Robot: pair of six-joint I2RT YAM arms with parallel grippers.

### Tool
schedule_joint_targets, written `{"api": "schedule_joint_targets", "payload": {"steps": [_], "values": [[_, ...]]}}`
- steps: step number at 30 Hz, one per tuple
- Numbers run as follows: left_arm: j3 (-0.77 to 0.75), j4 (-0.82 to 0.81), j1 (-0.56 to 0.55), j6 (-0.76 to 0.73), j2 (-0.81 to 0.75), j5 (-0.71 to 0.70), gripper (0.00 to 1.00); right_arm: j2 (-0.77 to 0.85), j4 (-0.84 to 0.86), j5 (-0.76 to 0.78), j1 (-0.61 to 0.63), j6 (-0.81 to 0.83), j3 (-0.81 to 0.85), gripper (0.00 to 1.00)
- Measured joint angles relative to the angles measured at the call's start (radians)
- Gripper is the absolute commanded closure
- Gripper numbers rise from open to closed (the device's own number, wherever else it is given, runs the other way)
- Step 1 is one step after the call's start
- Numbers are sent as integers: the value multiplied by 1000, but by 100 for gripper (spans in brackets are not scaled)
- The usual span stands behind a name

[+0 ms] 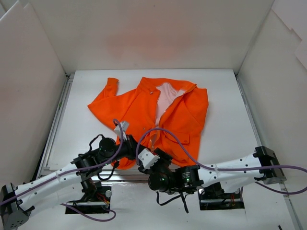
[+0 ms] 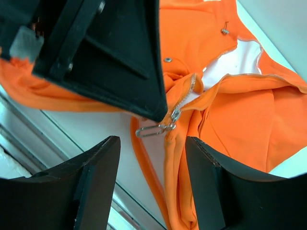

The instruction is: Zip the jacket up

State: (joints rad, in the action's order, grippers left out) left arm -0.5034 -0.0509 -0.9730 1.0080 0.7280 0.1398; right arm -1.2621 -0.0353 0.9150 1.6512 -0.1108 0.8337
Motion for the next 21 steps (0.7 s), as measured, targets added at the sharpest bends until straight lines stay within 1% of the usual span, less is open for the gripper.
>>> {"api": "schedule_joint_targets", "payload": {"steps": [4,7,12,13,16,18,19,21], "values": [[1,-3,0,5,1,9,100,-3,58,30,0,1,-6,48],[5,-6,0,10,1,14,100,-27,89,42,0,1,-6,48],[8,-6,0,18,0,14,100,-80,93,42,0,-3,-6,49],[9,-5,0,18,0,14,100,-87,92,45,0,-5,-6,52],[10,-5,0,19,-1,14,100,-94,89,65,2,-16,-6,56],[10,-5,0,19,-3,14,100,-94,85,85,5,-26,-6,67],[10,-5,0,19,-5,14,100,-94,81,93,5,-30,-6,76],[10,-5,1,18,-11,12,100,-93,74,103,6,-43,-6,80]]}}
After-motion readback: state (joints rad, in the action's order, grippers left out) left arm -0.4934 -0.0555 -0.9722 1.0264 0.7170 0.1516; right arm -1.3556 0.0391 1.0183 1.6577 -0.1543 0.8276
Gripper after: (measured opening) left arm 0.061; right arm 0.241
